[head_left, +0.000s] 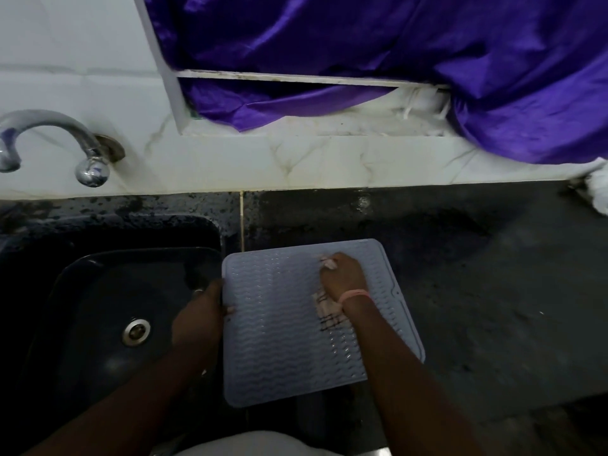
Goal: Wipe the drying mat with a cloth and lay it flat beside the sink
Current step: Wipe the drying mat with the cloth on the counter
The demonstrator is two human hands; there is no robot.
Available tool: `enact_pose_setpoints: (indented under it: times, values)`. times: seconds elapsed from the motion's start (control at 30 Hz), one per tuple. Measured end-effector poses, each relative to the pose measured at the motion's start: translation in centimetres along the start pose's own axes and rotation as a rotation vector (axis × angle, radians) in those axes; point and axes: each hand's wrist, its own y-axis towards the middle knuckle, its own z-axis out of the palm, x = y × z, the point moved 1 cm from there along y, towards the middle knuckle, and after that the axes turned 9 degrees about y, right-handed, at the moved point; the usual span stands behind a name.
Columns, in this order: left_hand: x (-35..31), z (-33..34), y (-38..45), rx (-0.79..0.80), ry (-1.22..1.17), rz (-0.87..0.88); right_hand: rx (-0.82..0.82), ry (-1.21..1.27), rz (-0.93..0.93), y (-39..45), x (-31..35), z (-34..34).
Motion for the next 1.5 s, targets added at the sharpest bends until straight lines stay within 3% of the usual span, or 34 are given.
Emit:
enact_pose_setpoints:
  times: [0.17,0.3,0.43,0.83,1.5]
  values:
    - [0.1,0.4,-0.3,0.006,0.008,-0.002,-0.281,-0.061,0.220,1.8,-5.8,-7.1]
    - [-0.2,0.3,-0.1,0.039,0.039,-0.020,-0.343,-0.209,0.123,2.2,-6.7,-6.8]
    - [0.0,0.1,0.0,0.070,0.073,-0.024,-0.254,-0.310,0.082,1.4,-7.0,-4.1]
    - [0.8,0.4,1.2,0.179,0.077,-0.013,-0.120,-0.193,0.275,3.5,-5.9,-6.2]
    - [1.2,-0.6,0.7,0.130,-0.158,-0.026,0.146,-0.127,0.052,-1.4,3.4,6.0]
